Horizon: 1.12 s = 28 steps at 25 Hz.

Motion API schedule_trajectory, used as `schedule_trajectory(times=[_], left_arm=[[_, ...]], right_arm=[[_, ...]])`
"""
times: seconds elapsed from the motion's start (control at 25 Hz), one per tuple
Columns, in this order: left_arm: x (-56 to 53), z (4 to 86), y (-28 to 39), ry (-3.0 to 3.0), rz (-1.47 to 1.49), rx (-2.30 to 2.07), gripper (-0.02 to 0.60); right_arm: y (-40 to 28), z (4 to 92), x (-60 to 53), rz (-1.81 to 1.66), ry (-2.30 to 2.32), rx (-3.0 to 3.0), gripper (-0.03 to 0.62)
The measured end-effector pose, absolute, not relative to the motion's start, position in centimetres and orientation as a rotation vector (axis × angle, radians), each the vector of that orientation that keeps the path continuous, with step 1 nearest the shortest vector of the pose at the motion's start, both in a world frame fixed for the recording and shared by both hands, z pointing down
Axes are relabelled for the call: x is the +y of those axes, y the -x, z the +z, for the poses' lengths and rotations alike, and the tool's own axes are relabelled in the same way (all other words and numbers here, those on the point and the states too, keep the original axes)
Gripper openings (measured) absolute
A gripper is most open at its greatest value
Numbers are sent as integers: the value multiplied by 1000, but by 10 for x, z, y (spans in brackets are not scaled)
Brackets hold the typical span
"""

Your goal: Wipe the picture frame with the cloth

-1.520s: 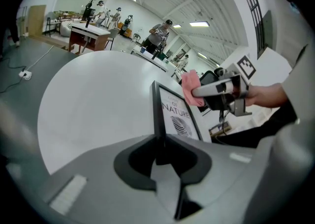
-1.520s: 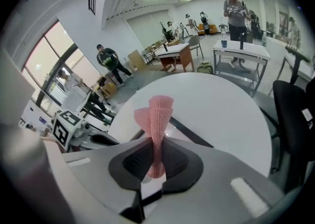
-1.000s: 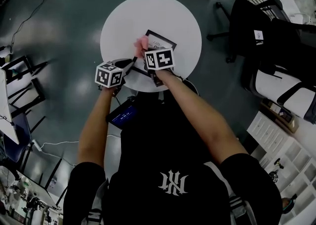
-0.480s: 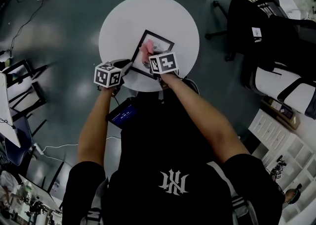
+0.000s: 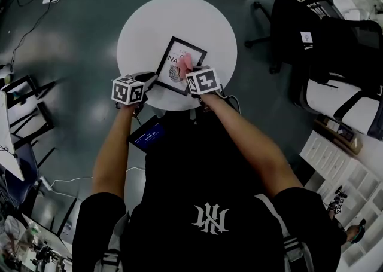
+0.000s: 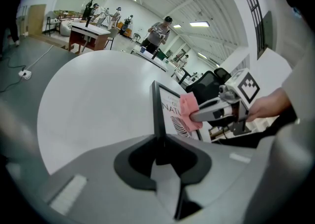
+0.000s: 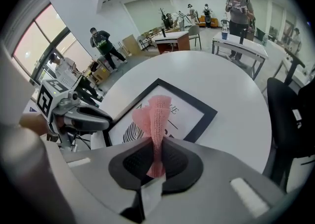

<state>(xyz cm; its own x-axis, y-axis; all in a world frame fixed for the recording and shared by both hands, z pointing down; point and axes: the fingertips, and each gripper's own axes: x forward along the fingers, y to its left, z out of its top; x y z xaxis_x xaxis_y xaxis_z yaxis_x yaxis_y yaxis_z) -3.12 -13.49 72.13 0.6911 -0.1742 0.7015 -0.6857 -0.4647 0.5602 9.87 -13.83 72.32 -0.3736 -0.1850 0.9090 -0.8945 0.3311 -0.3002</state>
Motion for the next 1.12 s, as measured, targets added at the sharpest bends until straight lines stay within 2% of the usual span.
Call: schedule_trajectory(times=[0.76, 1.12], left_arm=[[-134, 720, 32, -2000, 712, -658, 51], [-136, 721, 28, -2004, 713, -666, 51]], right_arm=[[-139, 714, -119, 1100, -1025, -1728, 26], [-40, 678, -151, 1231, -898, -2019, 26]])
